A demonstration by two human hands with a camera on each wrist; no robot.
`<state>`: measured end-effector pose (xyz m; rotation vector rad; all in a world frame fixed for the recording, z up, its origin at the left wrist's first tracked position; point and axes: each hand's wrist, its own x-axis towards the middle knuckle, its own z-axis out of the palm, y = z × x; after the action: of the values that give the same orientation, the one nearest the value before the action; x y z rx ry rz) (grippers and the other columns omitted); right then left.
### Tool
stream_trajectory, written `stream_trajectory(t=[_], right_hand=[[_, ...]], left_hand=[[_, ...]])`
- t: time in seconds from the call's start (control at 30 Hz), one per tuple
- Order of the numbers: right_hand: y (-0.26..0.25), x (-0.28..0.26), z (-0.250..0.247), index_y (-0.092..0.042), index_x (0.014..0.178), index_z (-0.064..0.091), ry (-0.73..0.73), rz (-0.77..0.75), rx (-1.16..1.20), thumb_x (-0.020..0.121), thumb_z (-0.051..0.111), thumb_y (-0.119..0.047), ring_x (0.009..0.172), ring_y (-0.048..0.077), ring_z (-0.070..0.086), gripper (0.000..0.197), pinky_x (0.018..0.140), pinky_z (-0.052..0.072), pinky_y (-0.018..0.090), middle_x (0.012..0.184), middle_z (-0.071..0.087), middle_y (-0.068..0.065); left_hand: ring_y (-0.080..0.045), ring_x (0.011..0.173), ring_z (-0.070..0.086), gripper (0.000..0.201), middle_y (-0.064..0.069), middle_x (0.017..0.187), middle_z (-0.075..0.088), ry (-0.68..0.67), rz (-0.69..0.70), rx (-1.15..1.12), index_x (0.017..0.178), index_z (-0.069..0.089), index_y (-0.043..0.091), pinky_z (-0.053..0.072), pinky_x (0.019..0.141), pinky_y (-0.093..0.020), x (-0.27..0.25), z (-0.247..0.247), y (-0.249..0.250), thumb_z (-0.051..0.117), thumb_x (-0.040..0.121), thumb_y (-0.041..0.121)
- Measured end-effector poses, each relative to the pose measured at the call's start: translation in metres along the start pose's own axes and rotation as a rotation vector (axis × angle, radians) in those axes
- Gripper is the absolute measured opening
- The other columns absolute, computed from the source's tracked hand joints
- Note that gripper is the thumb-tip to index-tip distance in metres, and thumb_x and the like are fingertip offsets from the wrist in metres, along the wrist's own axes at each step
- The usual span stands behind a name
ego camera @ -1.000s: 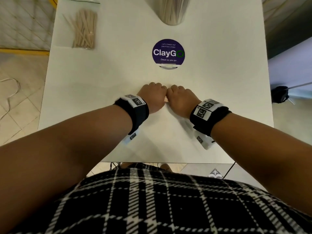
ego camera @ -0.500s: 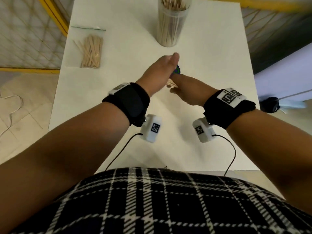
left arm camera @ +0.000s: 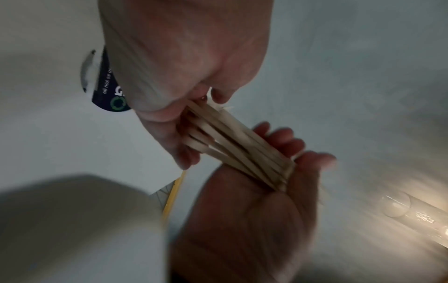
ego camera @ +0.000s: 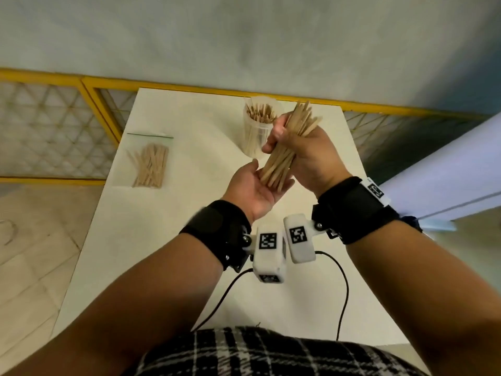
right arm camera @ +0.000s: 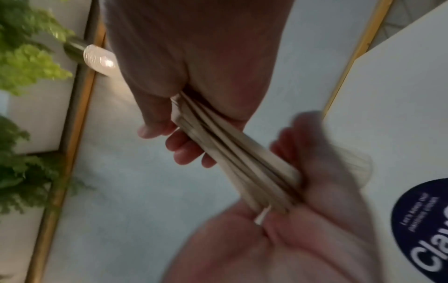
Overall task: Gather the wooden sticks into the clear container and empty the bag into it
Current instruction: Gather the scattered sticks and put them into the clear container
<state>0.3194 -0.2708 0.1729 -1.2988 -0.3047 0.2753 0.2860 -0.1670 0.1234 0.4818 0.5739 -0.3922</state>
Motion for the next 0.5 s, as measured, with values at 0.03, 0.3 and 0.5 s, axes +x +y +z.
stream_trajectory(t=[0.03,0.3,0.5], right_hand=[[0.006,-0.001,0.000,-0.008,0.086,0.059,0.033,0.020,0.001,0.085,0.060,-0.006,0.071,0.024,0.060,0.003,0.071,0.053,0.032,0.074,0.058,0.006],[0.046,0.035,-0.011,-0.011,0.084,0.055,0.101,0.180,-0.010,0.092,0.055,-0.015,0.060,0.020,0.056,0.009,0.065,0.054,0.034,0.064,0.055,0.005],[0.007,0.130,-0.045,-0.010,0.083,0.048,0.327,-0.127,0.046,0.093,0.052,-0.010,0.063,0.019,0.053,0.011,0.068,0.051,0.036,0.068,0.050,0.004]], left_hand=[[-0.030,0.069,0.070,0.044,-0.021,0.074,0.070,0.006,-0.001,-0.004,0.095,0.058,-0.006,0.059,0.068,-0.038,0.002,0.002,0.001,0.029,0.101,0.027],[-0.025,0.076,0.062,0.026,-0.011,0.082,0.066,-0.058,-0.071,0.291,0.094,0.061,0.005,0.053,0.066,-0.034,0.032,-0.033,0.029,0.043,0.096,0.025],[-0.031,0.125,0.044,0.046,-0.016,0.139,0.046,0.586,0.423,1.564,0.131,0.049,0.004,0.035,0.104,-0.037,0.084,-0.137,0.154,0.049,0.095,0.032]])
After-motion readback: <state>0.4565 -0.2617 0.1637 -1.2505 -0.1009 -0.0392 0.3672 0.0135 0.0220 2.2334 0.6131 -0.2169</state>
